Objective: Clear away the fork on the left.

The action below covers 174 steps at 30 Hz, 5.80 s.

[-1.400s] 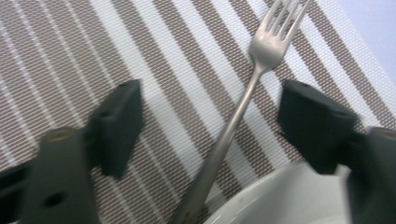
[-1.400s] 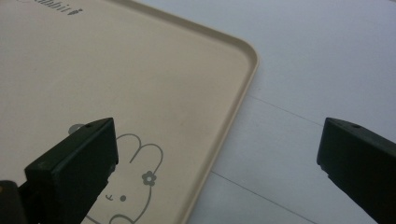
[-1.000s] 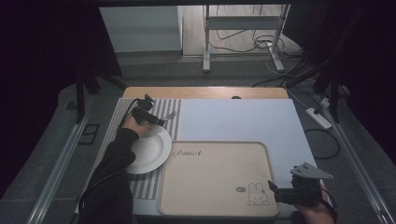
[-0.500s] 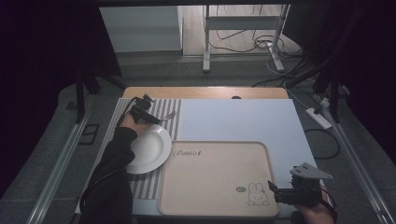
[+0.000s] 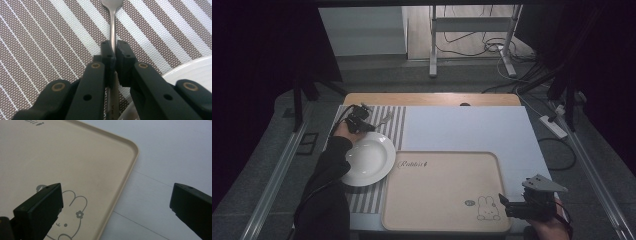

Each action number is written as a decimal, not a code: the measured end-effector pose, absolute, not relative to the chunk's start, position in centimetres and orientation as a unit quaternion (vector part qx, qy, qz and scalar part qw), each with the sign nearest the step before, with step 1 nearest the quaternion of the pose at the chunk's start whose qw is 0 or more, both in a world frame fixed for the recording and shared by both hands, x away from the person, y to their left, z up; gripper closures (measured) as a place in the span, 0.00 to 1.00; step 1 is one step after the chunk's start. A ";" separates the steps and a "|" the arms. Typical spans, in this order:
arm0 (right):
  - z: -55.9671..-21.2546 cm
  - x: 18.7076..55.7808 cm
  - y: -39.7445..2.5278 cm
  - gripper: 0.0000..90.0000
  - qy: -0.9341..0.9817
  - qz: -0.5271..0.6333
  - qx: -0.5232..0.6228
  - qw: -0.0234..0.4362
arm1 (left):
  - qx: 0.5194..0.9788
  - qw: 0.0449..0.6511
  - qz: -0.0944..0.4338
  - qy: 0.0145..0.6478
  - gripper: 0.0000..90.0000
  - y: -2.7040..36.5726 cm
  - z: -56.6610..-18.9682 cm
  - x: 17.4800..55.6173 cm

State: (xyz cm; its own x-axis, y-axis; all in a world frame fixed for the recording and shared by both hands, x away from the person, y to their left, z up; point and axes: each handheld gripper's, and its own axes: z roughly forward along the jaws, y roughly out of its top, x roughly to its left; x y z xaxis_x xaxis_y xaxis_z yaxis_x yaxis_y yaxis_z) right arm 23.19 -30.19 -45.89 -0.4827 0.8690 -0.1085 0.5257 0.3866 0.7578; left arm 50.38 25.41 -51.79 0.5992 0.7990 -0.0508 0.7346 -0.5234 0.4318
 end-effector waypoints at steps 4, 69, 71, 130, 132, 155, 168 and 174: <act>-45.9 23.2 -30.3 0.00 0.792 0.337 0.440 0.256 | 0.867 0.206 0.090 0.444 0.94 26.6 -51.0 50.1; -45.8 23.0 -30.2 0.00 0.793 0.340 0.433 0.262 | 0.872 0.258 0.036 0.415 0.94 24.4 -46.9 39.1; -45.8 23.0 -30.2 0.00 0.792 0.341 0.433 0.262 | 0.875 0.257 0.037 0.409 0.94 24.1 -46.9 38.7; -45.8 22.8 -30.1 0.00 0.794 0.344 0.426 0.264 | 0.909 0.258 -0.040 0.325 0.81 9.9 -49.6 29.7; -45.8 22.9 -30.2 0.00 0.794 0.344 0.427 0.263 | 0.910 0.266 -0.033 0.316 0.85 9.7 -49.2 29.8; -45.8 22.9 -30.2 0.00 0.793 0.344 0.429 0.262 | 0.918 0.229 -0.022 0.323 0.99 9.4 -50.9 32.2; -45.8 22.9 -30.2 0.00 0.795 0.344 0.427 0.261 | 0.905 0.214 0.001 0.368 0.99 12.6 -50.9 33.1; -45.8 22.9 -30.2 0.00 0.795 0.344 0.427 0.260 | 0.901 0.226 -0.007 0.370 0.98 13.0 -50.9 33.2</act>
State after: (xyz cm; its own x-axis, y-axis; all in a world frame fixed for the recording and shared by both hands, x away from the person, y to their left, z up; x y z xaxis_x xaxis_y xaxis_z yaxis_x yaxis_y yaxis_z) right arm 22.88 -30.17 -45.77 -0.5000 0.8577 -0.1202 0.4996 0.3990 0.7689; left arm 33.18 13.00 -50.91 0.7261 0.6635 -0.1806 0.6702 -0.6242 0.4014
